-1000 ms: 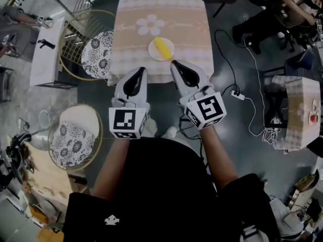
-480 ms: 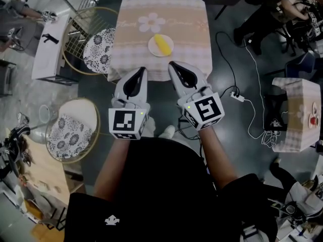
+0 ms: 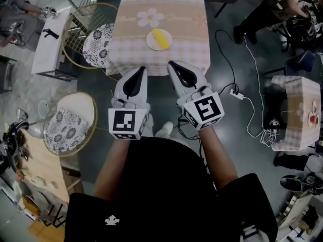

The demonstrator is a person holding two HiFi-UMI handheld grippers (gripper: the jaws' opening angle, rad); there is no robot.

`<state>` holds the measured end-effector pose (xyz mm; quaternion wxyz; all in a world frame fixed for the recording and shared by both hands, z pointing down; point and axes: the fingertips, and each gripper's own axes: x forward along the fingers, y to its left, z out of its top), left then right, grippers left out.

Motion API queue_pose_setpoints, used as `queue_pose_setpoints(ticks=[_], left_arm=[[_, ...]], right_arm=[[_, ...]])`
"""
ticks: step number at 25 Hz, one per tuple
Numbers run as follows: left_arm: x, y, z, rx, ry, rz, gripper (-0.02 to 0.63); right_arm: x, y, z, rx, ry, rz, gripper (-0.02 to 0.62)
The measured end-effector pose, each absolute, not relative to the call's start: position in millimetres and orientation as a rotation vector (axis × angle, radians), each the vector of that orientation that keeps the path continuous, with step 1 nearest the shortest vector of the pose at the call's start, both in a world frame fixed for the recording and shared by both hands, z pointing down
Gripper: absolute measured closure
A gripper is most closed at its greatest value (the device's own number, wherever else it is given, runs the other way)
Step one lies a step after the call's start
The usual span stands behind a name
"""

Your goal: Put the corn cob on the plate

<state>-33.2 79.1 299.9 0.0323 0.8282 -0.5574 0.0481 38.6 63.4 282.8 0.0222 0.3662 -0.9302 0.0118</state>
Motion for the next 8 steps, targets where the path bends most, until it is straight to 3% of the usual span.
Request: queue_pose_setpoints(ticks=[8], left_arm=[[-28,96,295,2.544,-1.735,0.131,0.597]], right_arm=[[45,79,279,1.123,-2.895,0.022,0.592]])
